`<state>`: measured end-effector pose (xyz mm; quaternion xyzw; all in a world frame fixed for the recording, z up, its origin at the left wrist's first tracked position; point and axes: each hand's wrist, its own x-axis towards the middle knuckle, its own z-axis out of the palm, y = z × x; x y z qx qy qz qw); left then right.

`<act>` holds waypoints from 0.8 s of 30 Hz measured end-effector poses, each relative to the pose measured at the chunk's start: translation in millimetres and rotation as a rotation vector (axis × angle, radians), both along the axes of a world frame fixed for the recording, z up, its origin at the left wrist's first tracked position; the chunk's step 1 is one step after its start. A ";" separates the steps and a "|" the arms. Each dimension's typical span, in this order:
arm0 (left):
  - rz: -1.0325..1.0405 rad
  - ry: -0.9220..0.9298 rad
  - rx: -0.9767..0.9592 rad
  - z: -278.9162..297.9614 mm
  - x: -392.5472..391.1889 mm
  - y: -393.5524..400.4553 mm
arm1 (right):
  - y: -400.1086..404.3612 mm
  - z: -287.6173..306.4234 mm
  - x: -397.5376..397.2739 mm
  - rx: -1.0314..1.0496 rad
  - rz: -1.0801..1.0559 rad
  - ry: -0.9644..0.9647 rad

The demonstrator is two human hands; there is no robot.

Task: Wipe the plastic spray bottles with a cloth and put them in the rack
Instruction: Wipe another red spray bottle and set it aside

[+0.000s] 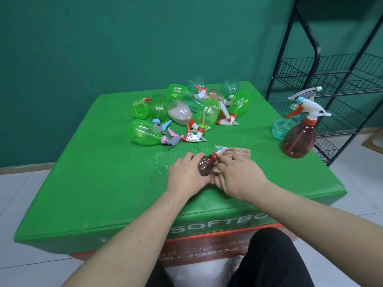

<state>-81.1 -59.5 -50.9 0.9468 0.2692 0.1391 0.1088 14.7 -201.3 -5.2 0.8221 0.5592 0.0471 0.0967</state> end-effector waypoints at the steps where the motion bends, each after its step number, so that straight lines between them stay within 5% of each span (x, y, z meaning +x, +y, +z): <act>1: 0.010 -0.005 -0.002 -0.3 0.4 -0.3 | 2.8 2.6 -0.3 -0.015 0.006 0.010; 9: 0.056 -0.011 -0.062 4.9 4.3 3.1 | 3.5 -7.2 -4.4 0.063 0.088 0.010; 16: 0.138 -0.068 -0.220 9.4 3.1 14.1 | -6.8 -24.4 4.8 0.347 0.164 0.129; 19: 0.167 -0.123 -0.299 9.0 -0.9 18.0 | -15.1 -28.1 6.1 0.565 0.112 0.290; 24: 0.173 -0.239 -0.405 8.8 -10.3 20.1 | -15.6 -21.8 2.5 0.838 -0.280 0.810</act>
